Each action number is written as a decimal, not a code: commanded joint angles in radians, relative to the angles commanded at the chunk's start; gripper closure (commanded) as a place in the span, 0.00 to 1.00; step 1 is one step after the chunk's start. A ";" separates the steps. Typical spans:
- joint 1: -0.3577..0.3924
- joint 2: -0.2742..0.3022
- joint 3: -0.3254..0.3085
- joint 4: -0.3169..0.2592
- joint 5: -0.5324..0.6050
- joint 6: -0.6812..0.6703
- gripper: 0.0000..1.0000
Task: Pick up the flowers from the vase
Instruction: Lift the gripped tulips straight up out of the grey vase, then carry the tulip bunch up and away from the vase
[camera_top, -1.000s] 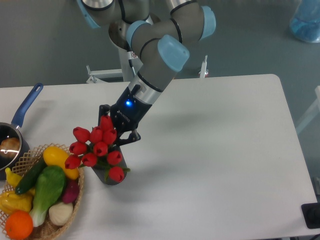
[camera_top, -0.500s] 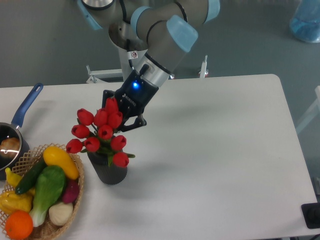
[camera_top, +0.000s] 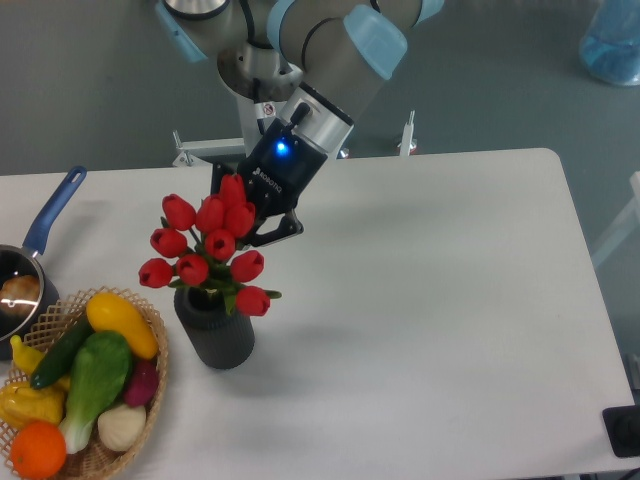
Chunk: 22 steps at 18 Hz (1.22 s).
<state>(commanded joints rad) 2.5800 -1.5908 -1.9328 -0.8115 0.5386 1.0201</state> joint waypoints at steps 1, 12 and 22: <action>0.008 0.011 0.000 -0.002 -0.021 -0.011 0.78; 0.025 0.075 0.014 0.003 -0.112 -0.141 0.78; 0.064 0.091 0.043 0.005 -0.151 -0.175 0.78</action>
<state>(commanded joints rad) 2.6445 -1.5002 -1.8899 -0.8069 0.3881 0.8452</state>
